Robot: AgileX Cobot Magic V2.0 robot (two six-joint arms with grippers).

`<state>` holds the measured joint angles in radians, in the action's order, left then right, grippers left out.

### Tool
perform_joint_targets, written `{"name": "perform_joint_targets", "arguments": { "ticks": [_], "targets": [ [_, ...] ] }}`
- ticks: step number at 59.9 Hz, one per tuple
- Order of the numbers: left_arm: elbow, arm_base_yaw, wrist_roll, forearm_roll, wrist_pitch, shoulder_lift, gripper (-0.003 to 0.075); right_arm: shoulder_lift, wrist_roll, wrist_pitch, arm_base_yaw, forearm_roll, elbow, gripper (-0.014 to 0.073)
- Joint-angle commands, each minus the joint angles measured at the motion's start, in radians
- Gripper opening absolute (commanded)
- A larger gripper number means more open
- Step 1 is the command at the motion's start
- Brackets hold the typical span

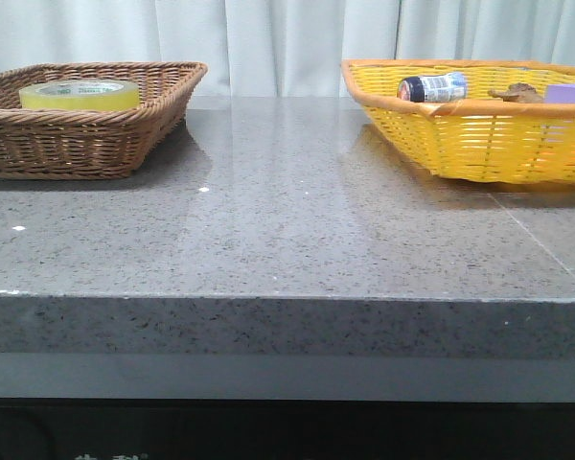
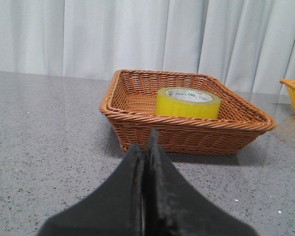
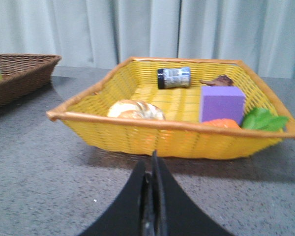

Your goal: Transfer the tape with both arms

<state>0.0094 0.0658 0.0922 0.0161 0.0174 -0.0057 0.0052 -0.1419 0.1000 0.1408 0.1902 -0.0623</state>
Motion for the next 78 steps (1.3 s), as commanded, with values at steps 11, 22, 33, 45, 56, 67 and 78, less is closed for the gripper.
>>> {"name": "perform_joint_targets", "arguments": {
  "ticks": [11, 22, 33, 45, 56, 67, 78],
  "targets": [
    [0.040, -0.002, 0.000, -0.002, -0.082, -0.016, -0.0020, -0.042, -0.009, -0.142, -0.020, 0.014, 0.063, -0.0069],
    [0.040, -0.002, 0.000, -0.002, -0.082, -0.016, -0.0020, -0.042, -0.009, -0.144, -0.020, 0.014, 0.063, -0.0069],
    [0.040, -0.002, 0.000, -0.002, -0.082, -0.016, -0.0020, -0.042, -0.009, -0.144, -0.020, 0.014, 0.063, -0.0069],
    [0.040, -0.002, 0.000, -0.002, -0.082, -0.016, -0.0020, -0.042, -0.009, -0.144, -0.020, 0.008, 0.063, -0.0069],
    [0.040, -0.002, 0.000, -0.002, -0.082, -0.016, -0.0020, -0.042, 0.015, -0.144, -0.020, -0.084, 0.063, -0.0069],
    [0.040, -0.002, 0.000, -0.002, -0.082, -0.016, -0.0020, -0.043, 0.048, -0.144, -0.020, -0.089, 0.063, -0.0069],
    [0.040, -0.002, 0.000, -0.002, -0.082, -0.016, -0.0020, -0.043, 0.048, -0.144, -0.022, -0.089, 0.063, -0.0069]
  ]
}}
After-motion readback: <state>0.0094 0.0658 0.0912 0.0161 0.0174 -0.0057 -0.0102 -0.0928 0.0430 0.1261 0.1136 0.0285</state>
